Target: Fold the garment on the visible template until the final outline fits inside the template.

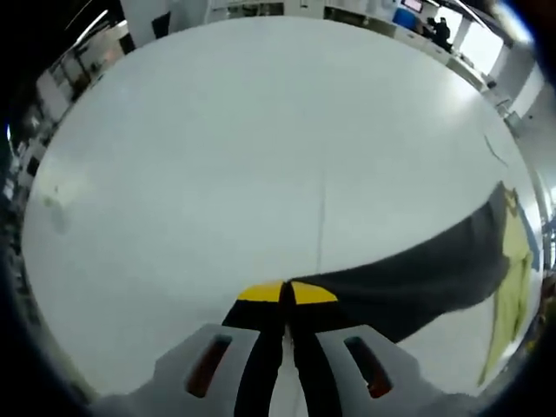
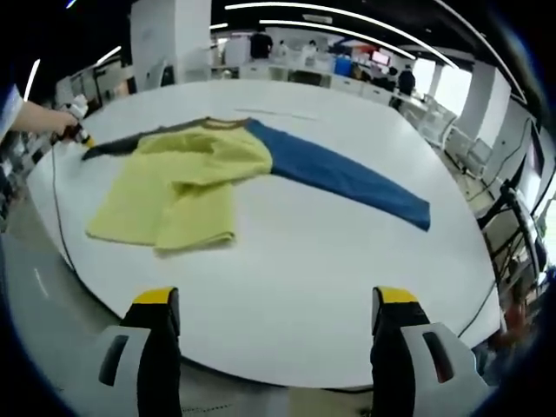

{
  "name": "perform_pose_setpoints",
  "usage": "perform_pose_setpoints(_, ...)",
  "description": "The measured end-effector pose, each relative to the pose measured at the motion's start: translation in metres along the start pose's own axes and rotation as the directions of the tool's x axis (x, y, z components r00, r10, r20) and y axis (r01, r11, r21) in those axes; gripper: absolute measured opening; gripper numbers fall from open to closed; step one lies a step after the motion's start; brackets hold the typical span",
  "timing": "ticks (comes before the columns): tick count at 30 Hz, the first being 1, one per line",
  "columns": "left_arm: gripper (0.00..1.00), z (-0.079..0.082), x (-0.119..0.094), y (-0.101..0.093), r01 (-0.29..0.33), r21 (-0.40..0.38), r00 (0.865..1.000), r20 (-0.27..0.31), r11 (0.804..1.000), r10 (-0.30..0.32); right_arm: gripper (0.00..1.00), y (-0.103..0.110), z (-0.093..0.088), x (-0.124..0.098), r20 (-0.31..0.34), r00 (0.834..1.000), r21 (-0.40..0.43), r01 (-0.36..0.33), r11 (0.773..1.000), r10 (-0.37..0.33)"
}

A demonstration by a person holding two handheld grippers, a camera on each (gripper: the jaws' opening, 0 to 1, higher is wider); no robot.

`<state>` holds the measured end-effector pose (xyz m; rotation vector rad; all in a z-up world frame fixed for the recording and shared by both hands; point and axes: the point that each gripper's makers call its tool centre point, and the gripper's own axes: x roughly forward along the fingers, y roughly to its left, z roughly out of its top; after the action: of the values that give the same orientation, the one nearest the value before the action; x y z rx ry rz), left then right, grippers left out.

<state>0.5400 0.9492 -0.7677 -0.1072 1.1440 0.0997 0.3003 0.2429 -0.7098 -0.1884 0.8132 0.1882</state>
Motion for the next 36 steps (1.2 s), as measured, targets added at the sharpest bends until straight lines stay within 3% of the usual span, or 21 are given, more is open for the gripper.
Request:
perform_pose_setpoints(12, 0.02, 0.0, -0.001, 0.001, -0.01, -0.001, 1.0, 0.022, 1.0, 0.01, 0.91, 0.001, 0.0, 0.001, -0.003, 1.0, -0.002, -0.003, 1.0, 0.003)
perform_pose_setpoints(20, 0.19, -0.001, -0.002, 0.002, -0.022, -0.005, 0.999, 0.025, 1.0, 0.022, 0.91, 0.002, -0.001, 0.001, -0.006, 1.0, -0.005, -0.005, 1.0, 0.005)
perform_pose_setpoints(27, 0.23, -0.004, -0.004, 0.001, -0.029, 0.006, 0.999, 0.02, 1.0, 0.029, 0.91, 0.002, -0.001, 0.002, -0.005, 1.0, -0.006, -0.005, 1.0, 0.005)
perform_pose_setpoints(36, 0.43, -0.005, -0.012, 0.0, -0.045, 0.033, 0.999, 0.024, 0.998, 0.045, 0.91, 0.002, -0.001, 0.001, -0.007, 1.0, -0.009, -0.007, 1.0, 0.007)
